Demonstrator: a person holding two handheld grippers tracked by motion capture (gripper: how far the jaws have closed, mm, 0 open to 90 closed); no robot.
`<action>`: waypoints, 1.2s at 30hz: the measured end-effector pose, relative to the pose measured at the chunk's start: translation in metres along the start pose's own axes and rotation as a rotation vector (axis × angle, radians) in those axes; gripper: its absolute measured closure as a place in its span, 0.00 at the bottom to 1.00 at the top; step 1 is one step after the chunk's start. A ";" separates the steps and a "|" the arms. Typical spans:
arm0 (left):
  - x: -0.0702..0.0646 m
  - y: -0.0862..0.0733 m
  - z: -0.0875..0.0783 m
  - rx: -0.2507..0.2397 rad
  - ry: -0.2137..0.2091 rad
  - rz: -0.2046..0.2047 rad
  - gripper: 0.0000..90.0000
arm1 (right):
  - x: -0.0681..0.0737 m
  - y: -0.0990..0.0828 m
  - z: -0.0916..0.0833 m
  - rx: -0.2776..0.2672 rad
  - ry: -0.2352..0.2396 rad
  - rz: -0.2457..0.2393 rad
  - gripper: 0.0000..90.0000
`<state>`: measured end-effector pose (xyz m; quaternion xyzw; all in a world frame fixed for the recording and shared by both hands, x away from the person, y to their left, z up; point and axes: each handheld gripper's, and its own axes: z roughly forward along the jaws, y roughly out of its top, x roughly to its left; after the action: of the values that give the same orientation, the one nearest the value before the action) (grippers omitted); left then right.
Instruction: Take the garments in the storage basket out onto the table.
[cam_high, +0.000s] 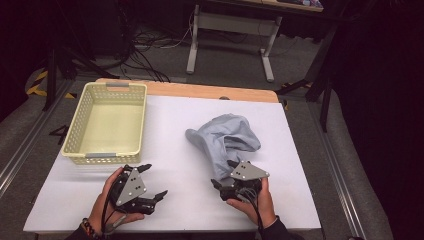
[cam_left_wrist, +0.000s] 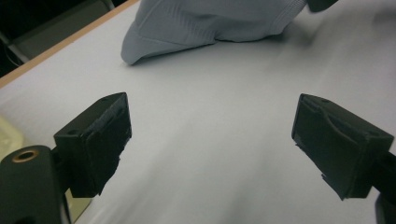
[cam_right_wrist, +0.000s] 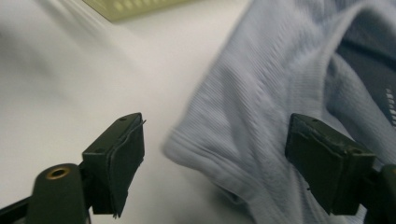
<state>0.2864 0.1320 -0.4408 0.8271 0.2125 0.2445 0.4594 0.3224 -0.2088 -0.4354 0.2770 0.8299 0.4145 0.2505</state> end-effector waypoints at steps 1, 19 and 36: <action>0.000 -0.002 -0.002 -0.005 -0.003 -0.005 0.14 | -0.001 -0.002 0.003 0.009 -0.019 0.000 0.22; 0.001 -0.006 0.010 0.015 -0.015 -0.023 0.15 | -0.037 -0.021 -0.009 -0.054 -0.103 0.040 0.86; 0.005 -0.007 0.007 0.008 0.002 -0.037 0.16 | -0.017 0.054 -0.063 -0.306 -0.010 -0.094 0.90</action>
<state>0.2934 0.1342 -0.4490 0.8244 0.2294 0.2360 0.4605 0.3076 -0.2277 -0.3538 0.1985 0.7679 0.5225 0.3129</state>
